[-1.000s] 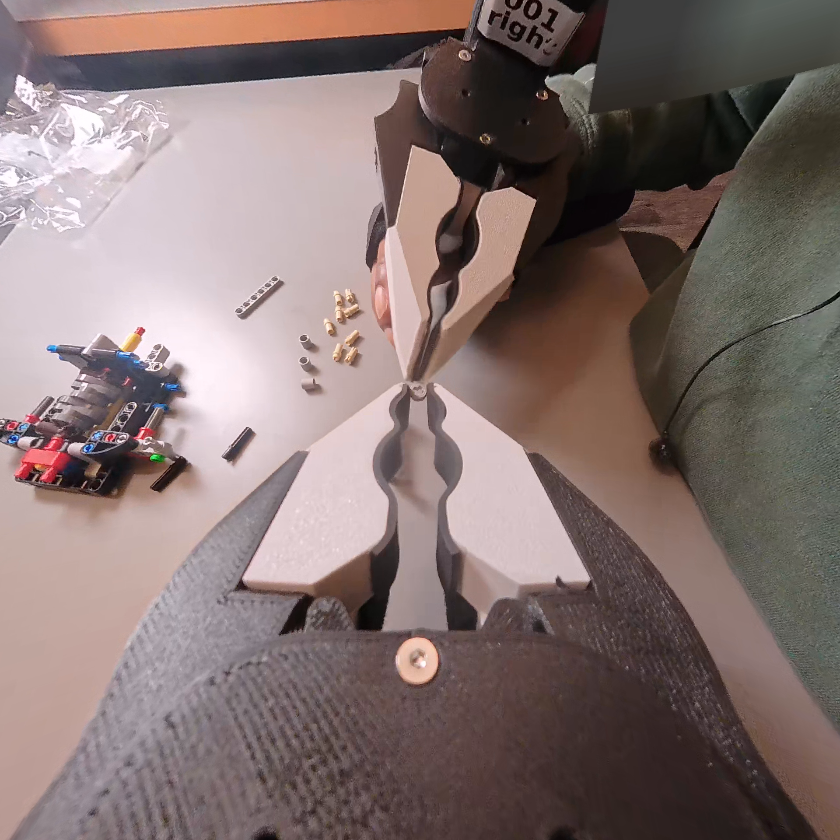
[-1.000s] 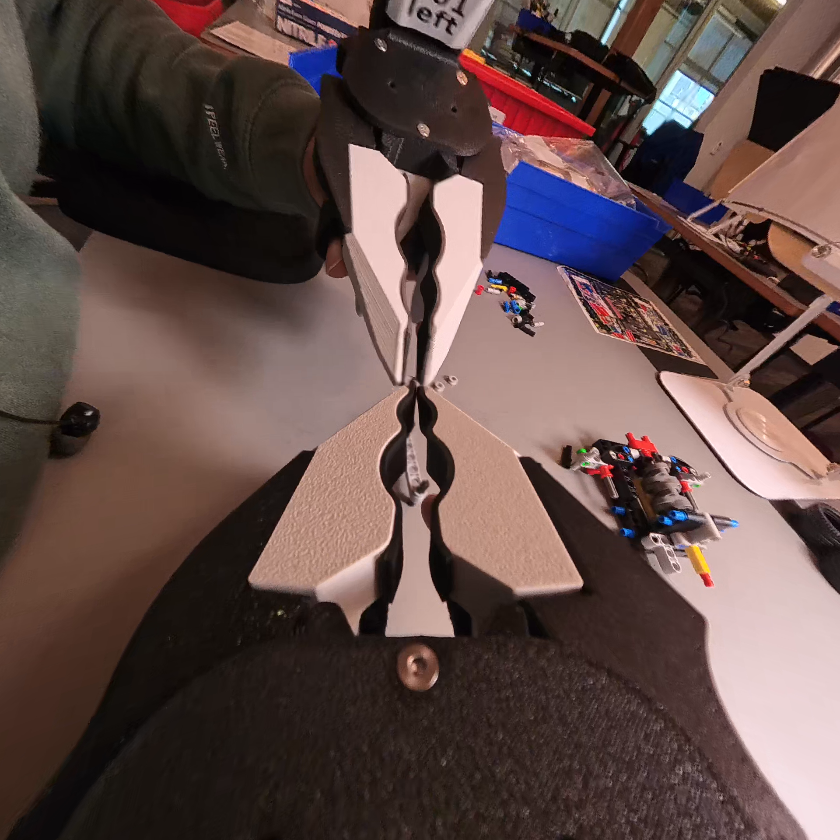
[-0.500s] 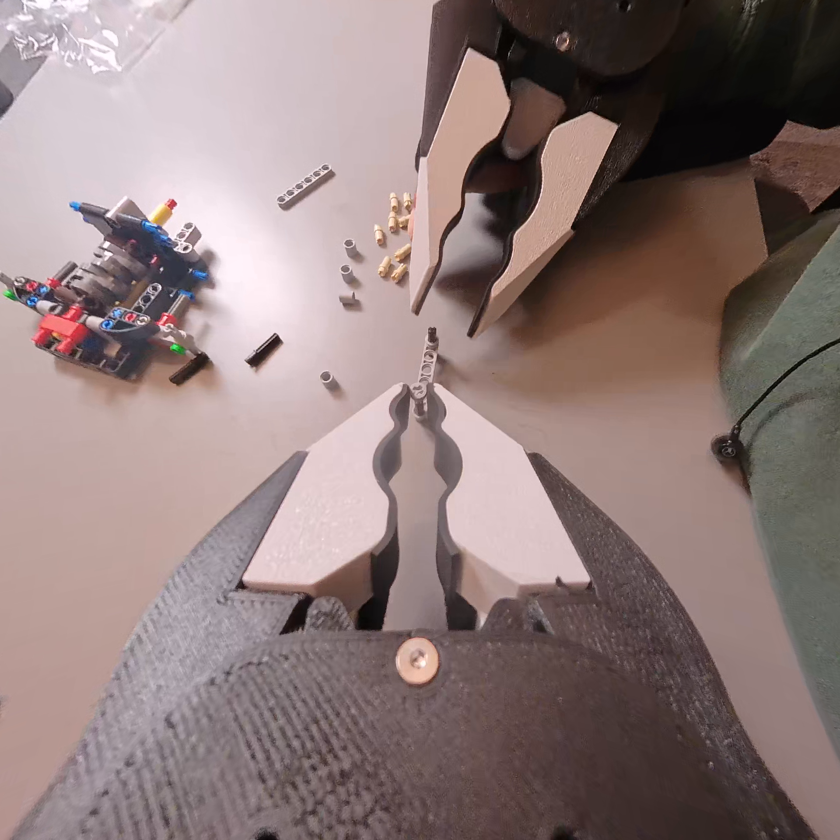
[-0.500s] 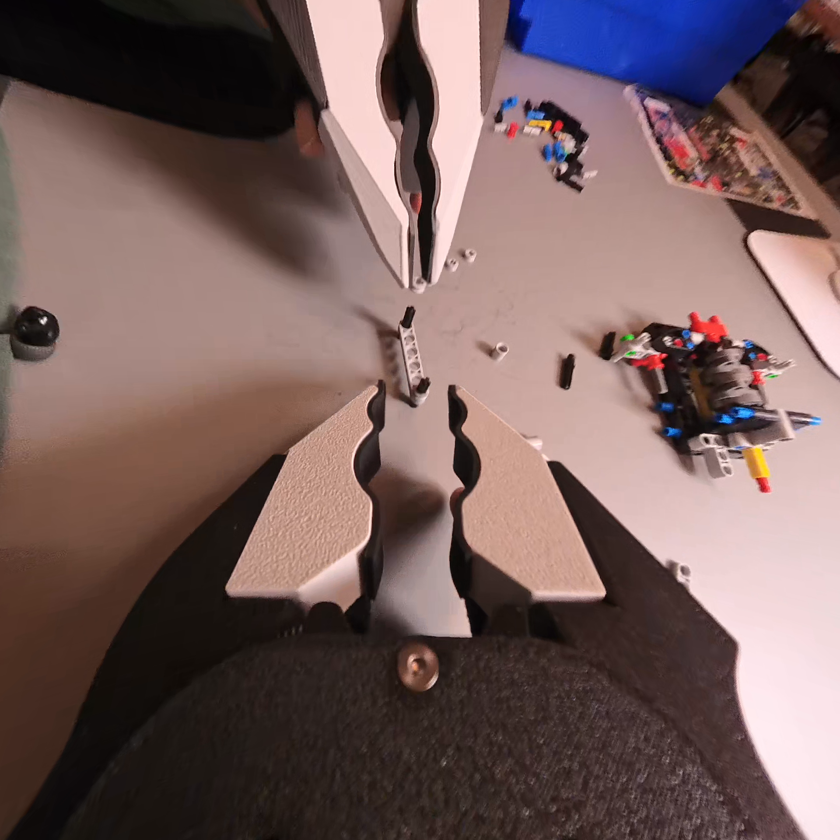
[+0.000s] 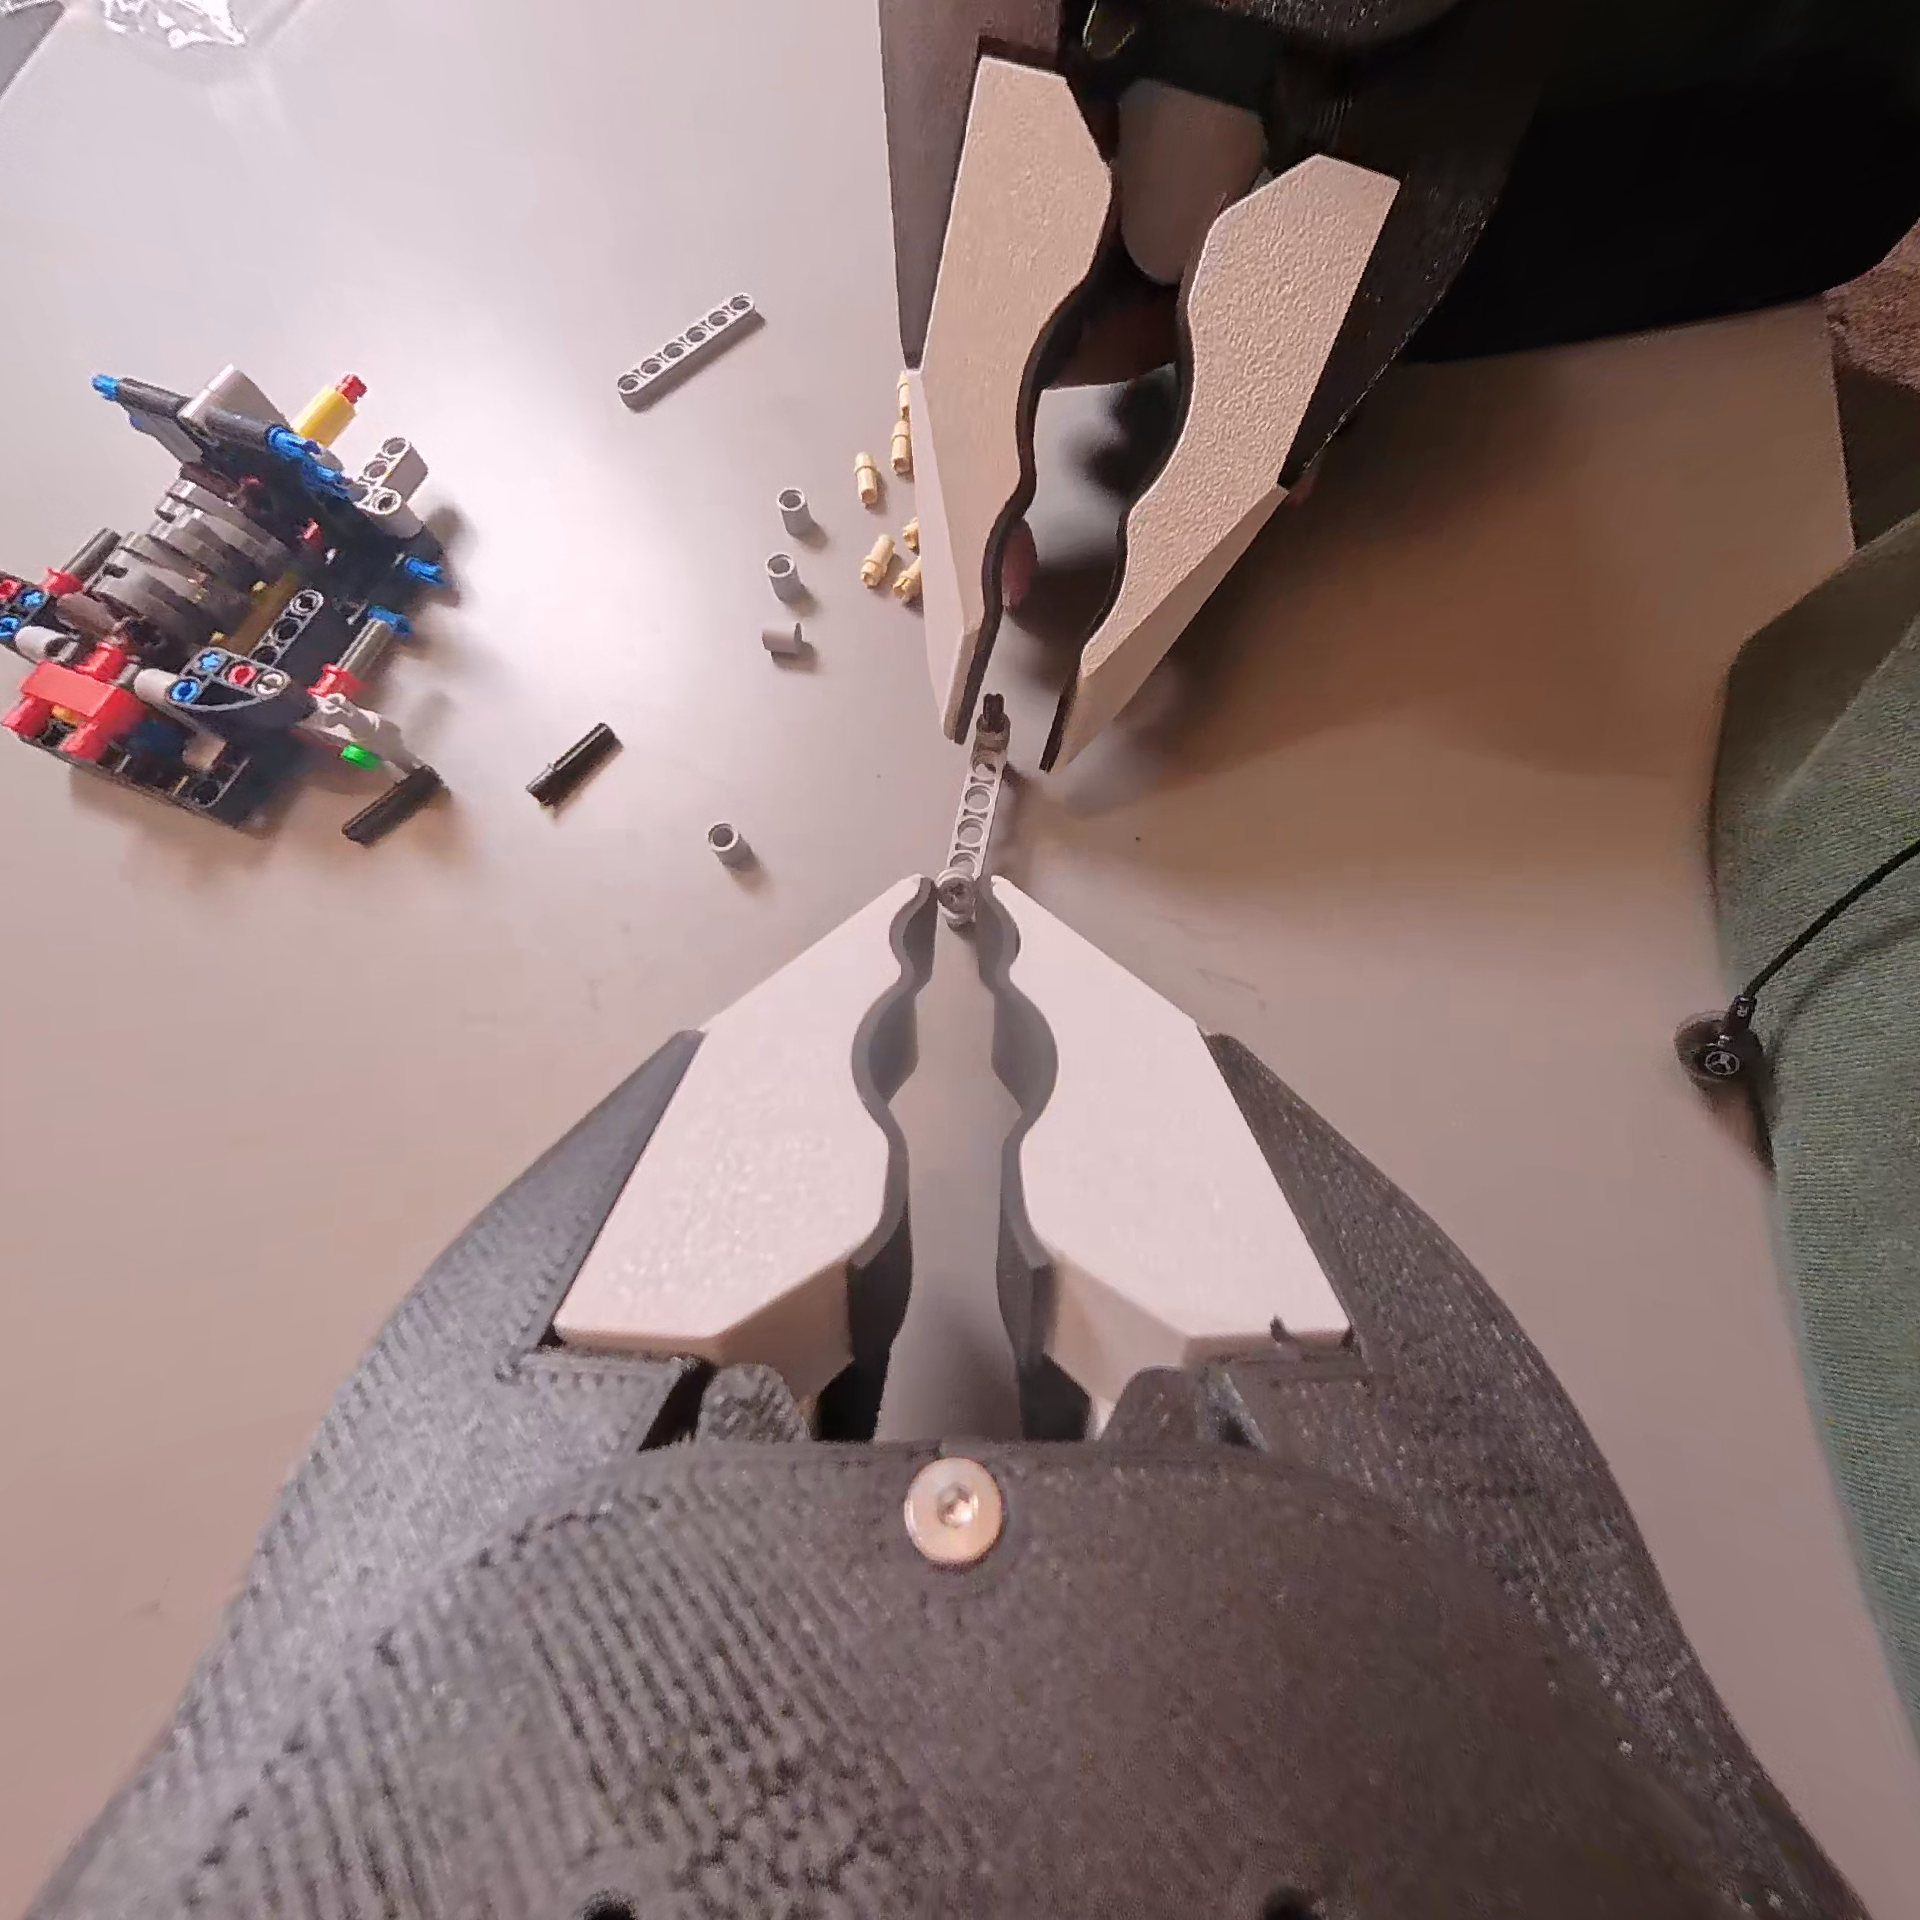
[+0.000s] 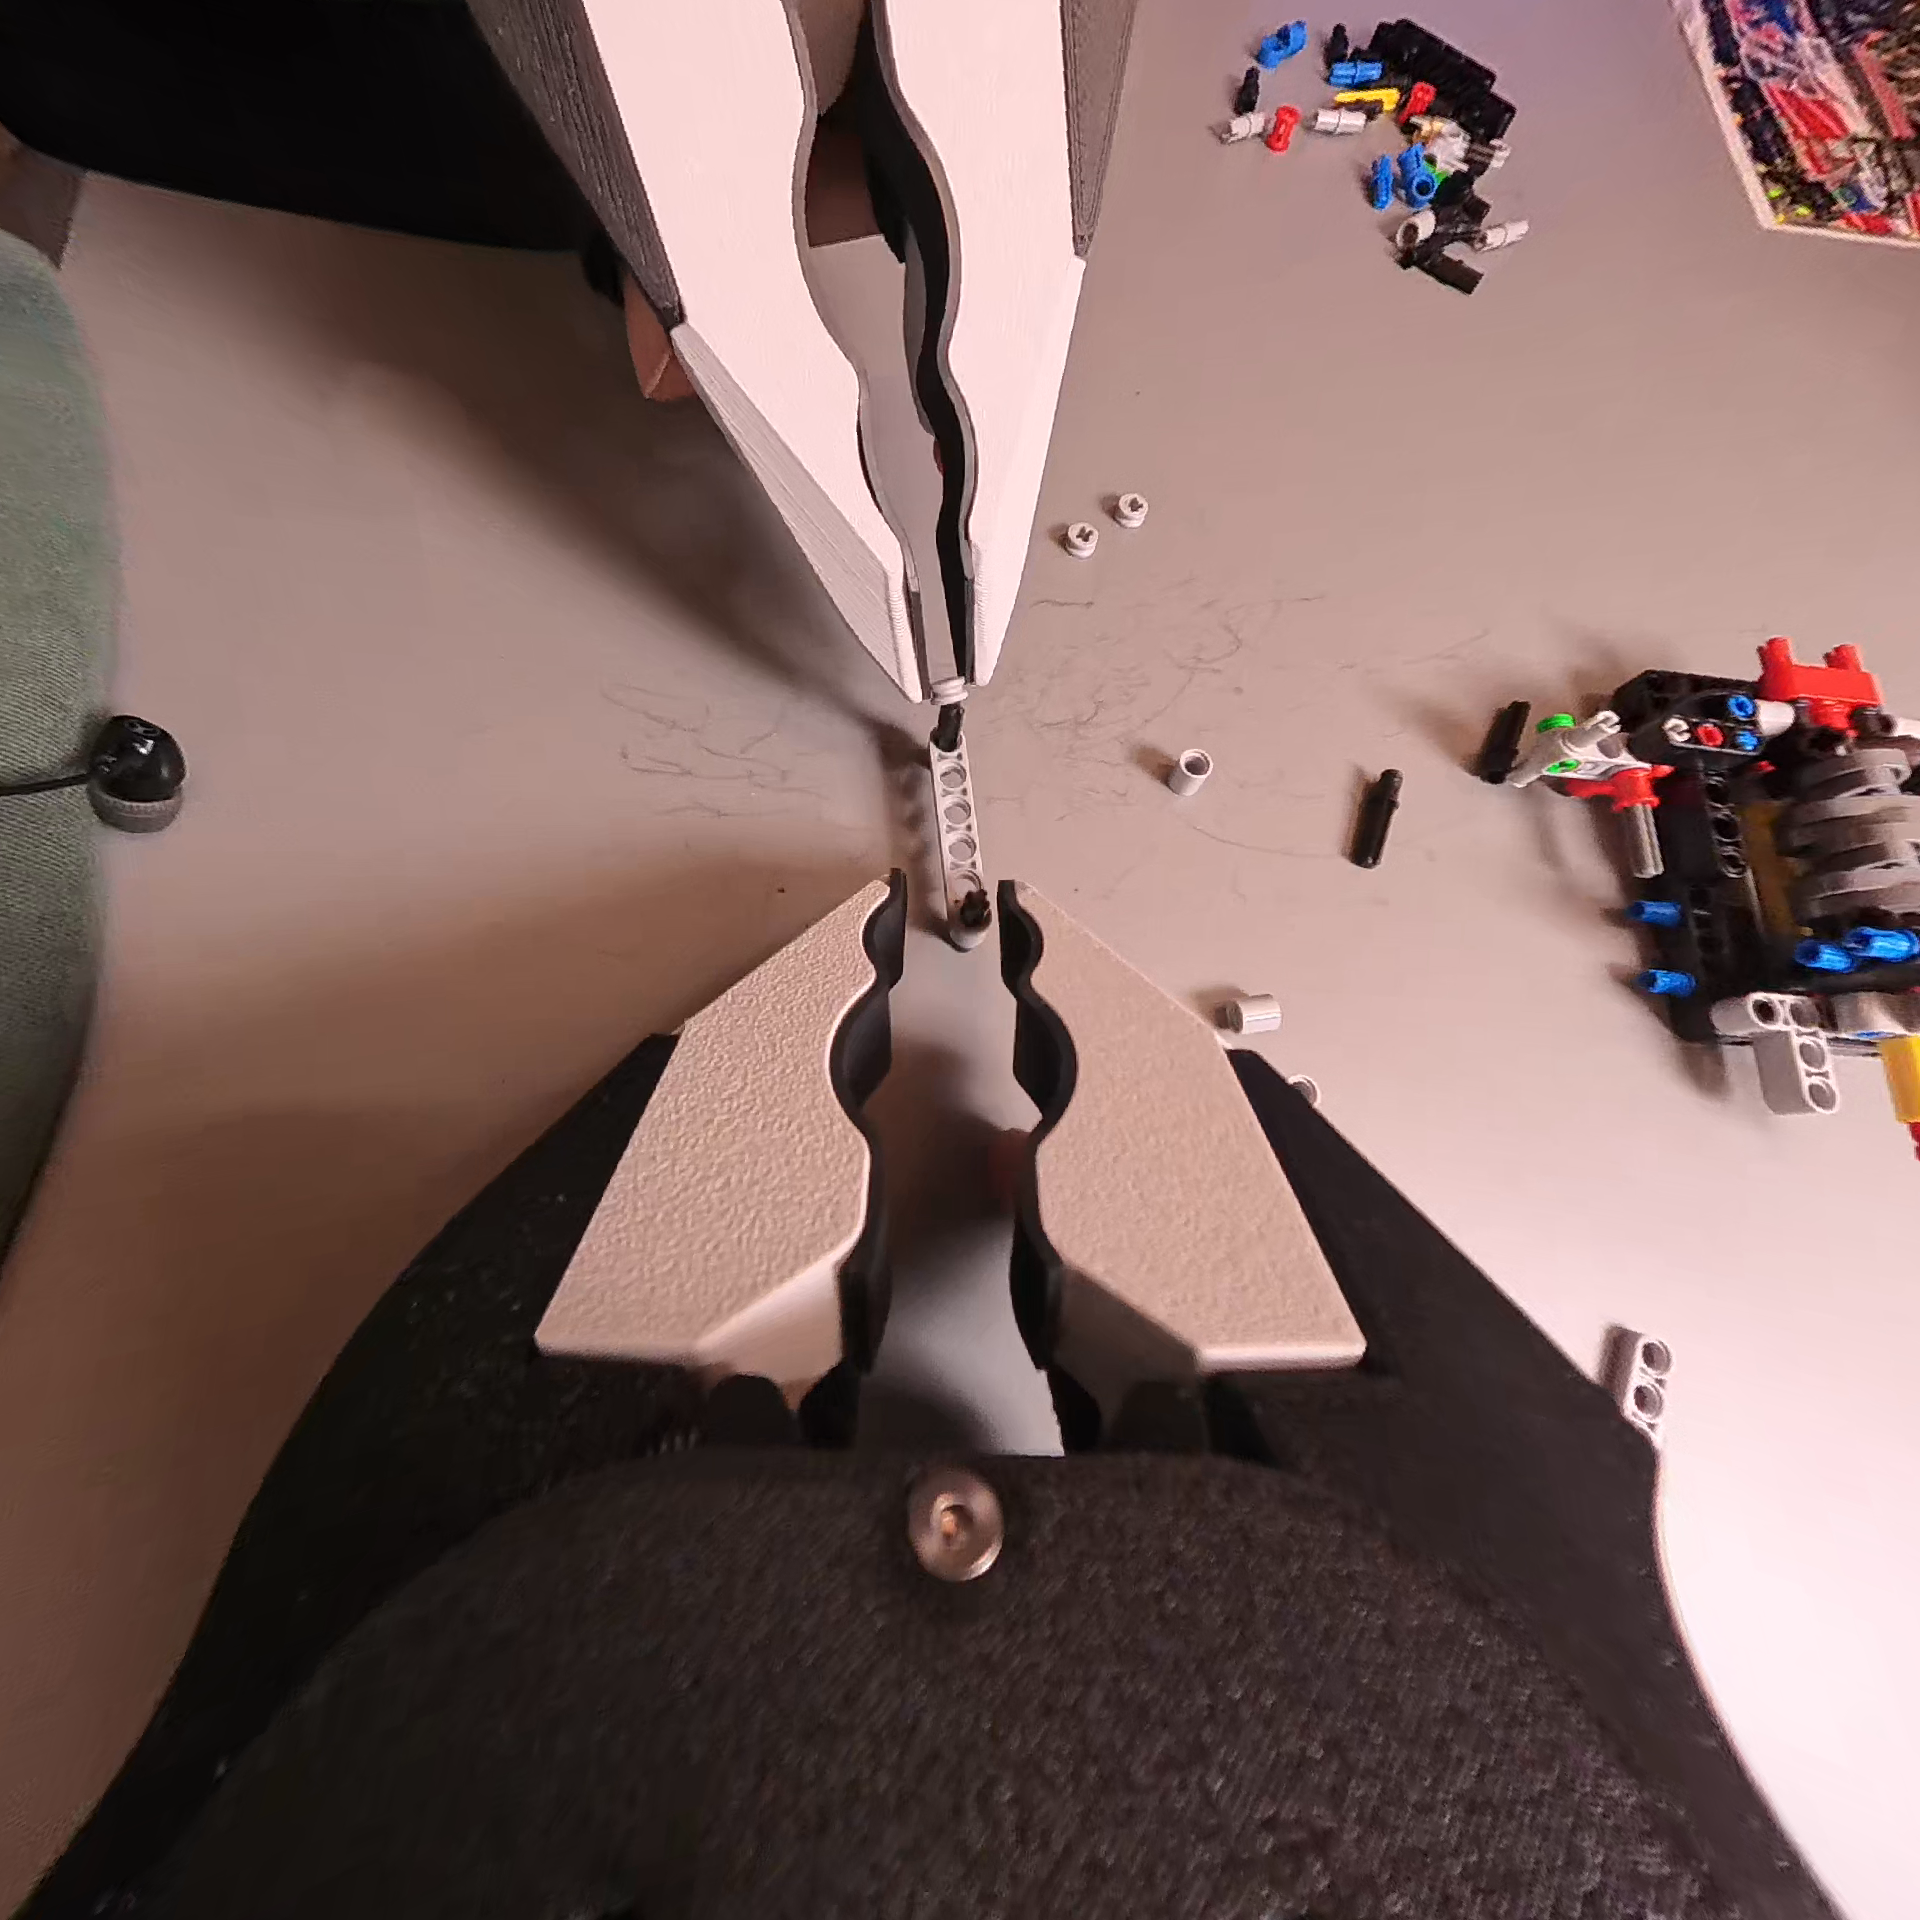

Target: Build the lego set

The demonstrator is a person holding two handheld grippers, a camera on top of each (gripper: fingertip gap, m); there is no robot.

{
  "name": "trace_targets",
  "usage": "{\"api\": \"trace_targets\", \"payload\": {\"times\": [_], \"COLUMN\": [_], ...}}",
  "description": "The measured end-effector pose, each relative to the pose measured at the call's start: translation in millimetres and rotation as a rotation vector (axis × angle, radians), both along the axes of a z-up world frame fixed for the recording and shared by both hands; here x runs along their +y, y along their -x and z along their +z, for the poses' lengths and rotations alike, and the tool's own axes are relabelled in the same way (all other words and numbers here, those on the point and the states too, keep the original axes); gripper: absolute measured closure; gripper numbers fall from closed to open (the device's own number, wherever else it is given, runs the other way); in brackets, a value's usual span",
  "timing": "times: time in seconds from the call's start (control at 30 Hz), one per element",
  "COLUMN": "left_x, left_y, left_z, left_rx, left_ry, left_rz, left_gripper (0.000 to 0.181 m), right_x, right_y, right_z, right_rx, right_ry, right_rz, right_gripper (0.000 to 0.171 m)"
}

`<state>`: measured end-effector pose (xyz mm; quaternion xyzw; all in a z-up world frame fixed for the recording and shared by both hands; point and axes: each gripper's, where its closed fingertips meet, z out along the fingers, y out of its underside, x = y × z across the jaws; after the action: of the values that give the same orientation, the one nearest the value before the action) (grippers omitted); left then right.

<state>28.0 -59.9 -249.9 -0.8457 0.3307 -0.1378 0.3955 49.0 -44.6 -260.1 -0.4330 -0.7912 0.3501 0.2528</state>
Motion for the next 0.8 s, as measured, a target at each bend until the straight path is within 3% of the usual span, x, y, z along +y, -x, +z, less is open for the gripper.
{"api": "trace_targets", "payload": {"times": [0.43,0.67,0.8], "left_x": [3.4,1.2,-2.2], "left_y": [-2.8,-7.8,-12.0], "left_z": [5.2,13.9,15.4], "left_rx": [-0.001,-0.031,-0.038], "left_ry": [0.008,-0.028,-0.025], "left_rz": [-0.016,-0.04,-0.066], "left_gripper": [0.176,0.177,0.176], "right_x": [2.4,-12.7,-28.5], "right_y": [0.6,6.9,7.1], "right_z": [0.3,49.9,44.5], "right_rx": [-0.003,0.253,0.287], "right_ry": [-0.041,0.06,-0.057], "right_rz": [0.017,0.059,0.138], "right_gripper": [0.164,0.167,0.162]}}
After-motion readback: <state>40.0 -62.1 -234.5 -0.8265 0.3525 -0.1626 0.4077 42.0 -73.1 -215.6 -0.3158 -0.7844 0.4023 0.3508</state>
